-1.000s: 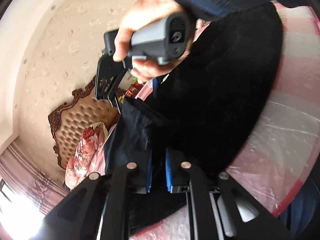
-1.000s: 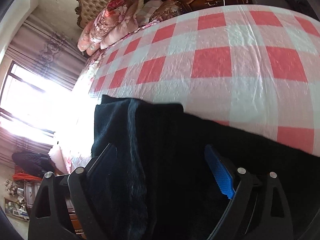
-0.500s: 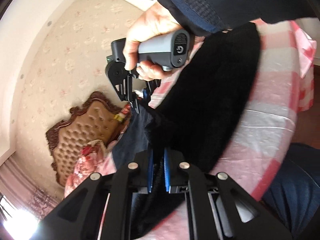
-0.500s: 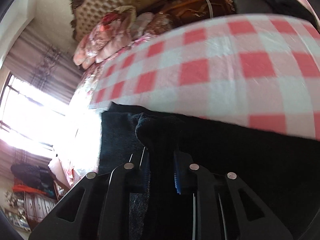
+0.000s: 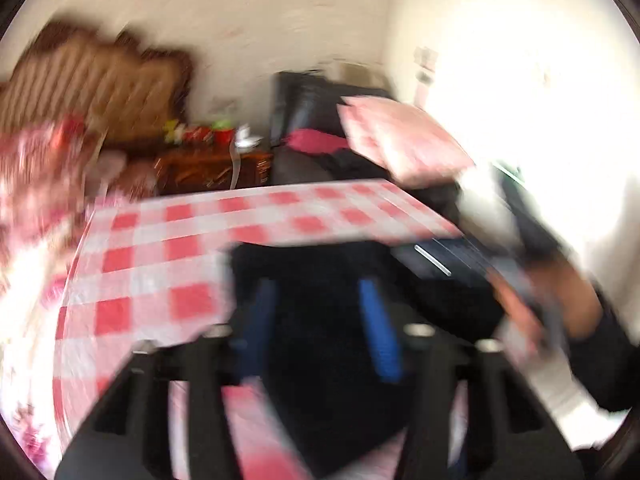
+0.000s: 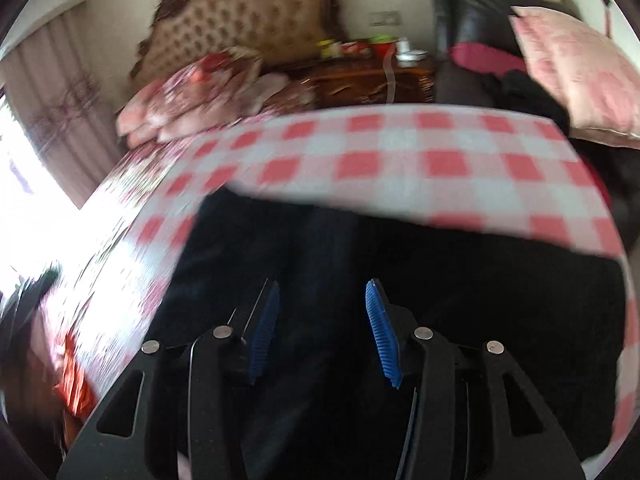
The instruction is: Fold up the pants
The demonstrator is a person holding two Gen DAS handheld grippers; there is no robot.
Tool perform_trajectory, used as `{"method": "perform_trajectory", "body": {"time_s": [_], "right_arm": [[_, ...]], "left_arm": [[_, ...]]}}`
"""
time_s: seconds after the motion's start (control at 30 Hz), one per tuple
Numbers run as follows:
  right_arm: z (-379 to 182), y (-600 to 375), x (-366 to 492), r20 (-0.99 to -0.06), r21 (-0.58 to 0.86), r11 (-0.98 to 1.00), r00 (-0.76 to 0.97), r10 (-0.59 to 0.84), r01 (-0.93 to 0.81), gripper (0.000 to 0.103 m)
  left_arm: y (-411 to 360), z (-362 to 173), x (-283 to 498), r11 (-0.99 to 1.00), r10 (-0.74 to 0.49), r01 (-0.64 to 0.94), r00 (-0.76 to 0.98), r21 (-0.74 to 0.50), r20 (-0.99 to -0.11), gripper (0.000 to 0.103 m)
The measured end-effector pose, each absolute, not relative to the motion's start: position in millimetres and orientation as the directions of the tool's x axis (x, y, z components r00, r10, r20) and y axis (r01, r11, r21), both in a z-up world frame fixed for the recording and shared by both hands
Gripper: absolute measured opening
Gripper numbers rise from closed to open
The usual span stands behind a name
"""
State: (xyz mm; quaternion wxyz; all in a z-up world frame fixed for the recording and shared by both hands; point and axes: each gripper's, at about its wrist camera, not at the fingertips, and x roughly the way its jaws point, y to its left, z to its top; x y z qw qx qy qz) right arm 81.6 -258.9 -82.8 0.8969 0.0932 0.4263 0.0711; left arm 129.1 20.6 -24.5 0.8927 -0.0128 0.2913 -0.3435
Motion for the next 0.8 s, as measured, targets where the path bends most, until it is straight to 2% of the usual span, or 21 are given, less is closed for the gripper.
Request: {"method": "perform_trajectory", "body": {"time_s": [0.03,0.13,0.17,0.2,0.3,0.4,0.6,0.63,0.67,0.8], "right_arm": [[-90,-245,73,-0.763,0.209,0.977,0.616,0.194,-0.049,0.046],[-114,-216,57,-0.811,0.121,0.991,0.571,0.128,-0.051,0.046],[-123,-209,52,-0.824,0.082,0.996,0.558,0.092,-0.043,0.046],[-128,-206,53,-0.833,0.065,0.997,0.548,0.077,-0.041,0.046],[-133,-199,48,-0.835,0.008,0.999,0.549,0.031,-0.043,0.045],[-136,-194,45,-0.847,-0.021,0.999,0.532,0.004,-0.041,0.044],[-139,-189,44,-0.853,-0.067,0.997,0.521,-0.039,-0.036,0.044],[-138,-189,44,-0.855,-0.061,0.998,0.517,-0.036,-0.032,0.044],[-137,-189,43,-0.857,-0.057,0.998,0.514,-0.034,-0.029,0.044],[-137,-188,44,-0.862,-0.061,0.998,0.504,-0.041,-0.023,0.044]], "left_arm": [[35,-28,161,0.753,-0.641,0.598,0.568,-0.276,-0.517,0.023],[47,-36,240,0.667,-0.713,0.668,0.444,-0.330,-0.542,0.022],[39,-40,255,0.605,-0.738,0.731,0.364,-0.317,-0.569,0.022],[26,-45,266,0.591,-0.702,0.773,0.350,-0.232,-0.620,0.022],[-1,-61,272,0.518,-0.632,0.851,0.312,-0.087,-0.709,0.025],[-17,-77,284,0.436,-0.593,0.900,0.275,-0.015,-0.757,0.025],[-36,-100,305,0.291,-0.581,0.957,0.179,0.002,-0.794,0.025],[-38,-100,308,0.272,-0.583,0.962,0.165,0.000,-0.795,0.024],[-40,-98,308,0.246,-0.590,0.969,0.134,-0.020,-0.796,0.016],[-53,-107,306,0.149,-0.546,0.989,0.063,-0.022,-0.835,0.013]]}}
